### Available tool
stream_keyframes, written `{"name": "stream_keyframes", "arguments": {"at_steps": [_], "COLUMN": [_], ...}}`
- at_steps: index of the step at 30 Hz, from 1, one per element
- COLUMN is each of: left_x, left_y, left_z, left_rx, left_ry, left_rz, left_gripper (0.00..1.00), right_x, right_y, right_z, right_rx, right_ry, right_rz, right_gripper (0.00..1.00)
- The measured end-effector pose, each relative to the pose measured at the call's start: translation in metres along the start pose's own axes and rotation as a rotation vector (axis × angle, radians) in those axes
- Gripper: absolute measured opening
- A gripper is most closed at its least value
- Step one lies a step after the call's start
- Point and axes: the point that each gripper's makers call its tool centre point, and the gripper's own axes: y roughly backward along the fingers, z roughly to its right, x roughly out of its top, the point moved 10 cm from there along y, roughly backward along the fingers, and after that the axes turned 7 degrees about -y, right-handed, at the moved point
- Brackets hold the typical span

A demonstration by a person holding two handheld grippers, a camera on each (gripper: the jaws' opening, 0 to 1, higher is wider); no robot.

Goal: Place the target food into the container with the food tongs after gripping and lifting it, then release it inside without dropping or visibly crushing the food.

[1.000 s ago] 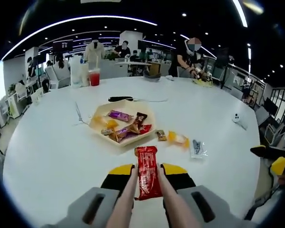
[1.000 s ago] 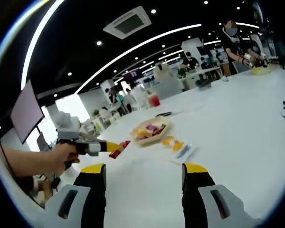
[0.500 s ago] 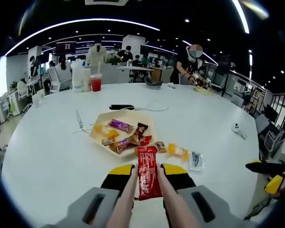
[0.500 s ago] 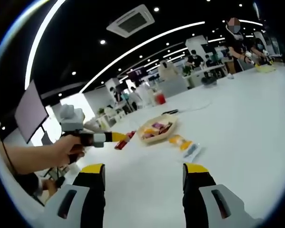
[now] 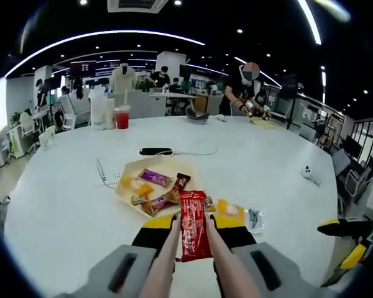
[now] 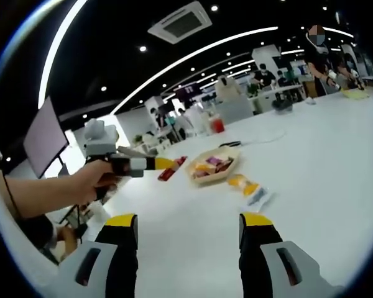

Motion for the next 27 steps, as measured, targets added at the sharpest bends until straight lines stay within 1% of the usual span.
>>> {"name": "stream_keyframes", "arguments": {"at_steps": [8,13,20,27], "left_x": [0.010,0.015,0.017,0.022], "left_y": [-0.002,-0.005,-0.008,-0.010], "left_z": [0.000,0.001,0.002,0.000], "left_rx": [-0.011,-0.017,-0.027,-0.030], "left_ry": [-0.009,-0.013,-0.027,-0.026], "left_rz": [0.004,0.014,0.008,0.017], "left_gripper": [0.19,0.19,0.19,0.19], "right_x": [-0.003,-0.008,-0.008,-0.007], "right_y": [0.006,0.007,0.006,0.008], "right_z": [-0.002,-0.005,-0.007,-0.005], "right_rx": [-0.010,-0.009,-0.012,-0.026], "right_ry": [-0.001,0.002,-0.004,-0.004], "right_rz": [-0.005,-0.022,-0.010,0.000], "right_gripper": [0.66,0.66,0.66,0.66]}}
